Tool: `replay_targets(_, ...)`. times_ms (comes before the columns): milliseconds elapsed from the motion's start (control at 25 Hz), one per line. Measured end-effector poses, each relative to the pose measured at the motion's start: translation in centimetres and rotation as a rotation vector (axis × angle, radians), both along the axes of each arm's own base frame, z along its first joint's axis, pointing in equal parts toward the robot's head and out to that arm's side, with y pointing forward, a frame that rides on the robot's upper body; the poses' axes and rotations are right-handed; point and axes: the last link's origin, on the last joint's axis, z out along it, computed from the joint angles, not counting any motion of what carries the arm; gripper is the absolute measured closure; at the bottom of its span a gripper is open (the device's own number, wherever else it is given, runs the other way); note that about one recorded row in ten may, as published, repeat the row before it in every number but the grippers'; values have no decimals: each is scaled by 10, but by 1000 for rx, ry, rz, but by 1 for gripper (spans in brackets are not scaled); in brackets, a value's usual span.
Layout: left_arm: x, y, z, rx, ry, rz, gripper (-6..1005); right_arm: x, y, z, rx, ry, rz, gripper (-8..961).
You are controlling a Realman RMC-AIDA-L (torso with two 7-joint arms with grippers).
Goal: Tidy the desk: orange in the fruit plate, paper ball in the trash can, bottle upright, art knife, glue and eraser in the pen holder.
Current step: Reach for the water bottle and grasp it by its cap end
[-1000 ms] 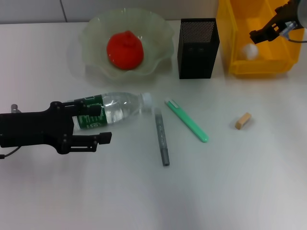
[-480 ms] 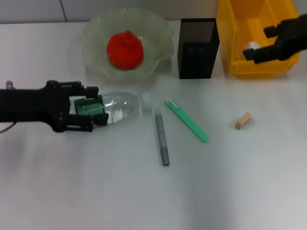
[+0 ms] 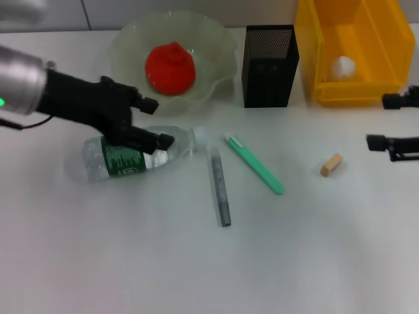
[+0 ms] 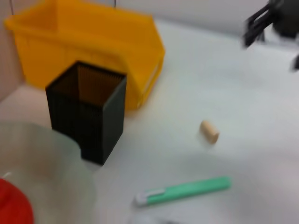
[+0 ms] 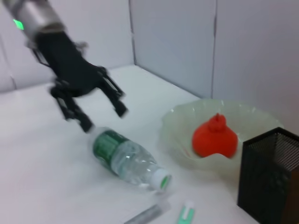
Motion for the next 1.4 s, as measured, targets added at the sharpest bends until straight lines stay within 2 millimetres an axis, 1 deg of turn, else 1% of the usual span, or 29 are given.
replay_targets(40,10,5,-8,-4,63,-2,236,5,-6,3,-6,19,-1,128)
replay_targets(80,10,5,-8,-4,63,-2,236,8,-11,4,-12,32,-5,128)
replay_targets(160,20,10,-19,-1,136,-15,236,18,-23,6,-31,44,-27,128)
replay_targets(200,25,11,-24,-1,163,-26,236,18,-23,6,-31,44,-27,128)
replay_targets(240,34,12,-36,-4,213,-58,236,24,-29,7,-29,40,-46,128)
replay_targets(280,34,12,-36,-4,213,-58,236,24,-29,7,-29,40,-46,128)
replay_targets(320,38,12,-42,-6,232,-78,236,26,-31,8,-25,39,-54,128)
replay_targets(360,44,13,-54,2,277,-113,236,29,-35,10,-12,40,-68,128)
replay_targets(400,44,13,-54,2,277,-113,236,29,-35,10,-12,40,-68,128)
replay_targets(440,45,15,-65,18,326,-136,237,30,-36,11,-6,40,-73,128)
replay_targets(480,45,15,-65,18,326,-136,237,31,-37,11,-3,43,-77,128)
replay_targets(520,46,16,-71,30,350,-145,237,31,-38,12,-1,43,-80,128)
replay_targets(560,47,18,-81,39,385,-163,237,32,-38,12,2,44,-87,128)
replay_targets(600,47,18,-81,39,385,-163,237,32,-38,12,2,44,-87,128)
replay_targets(760,44,25,-96,85,450,-168,237,33,-38,11,3,51,-96,128)
replay_targets(840,42,26,-99,88,463,-174,238,32,-37,11,2,54,-98,128)
replay_targets(1160,38,32,-106,95,502,-174,239,31,-34,11,4,57,-96,127)
replay_targets(1400,39,34,-111,90,519,-185,239,31,-33,10,4,54,-96,127)
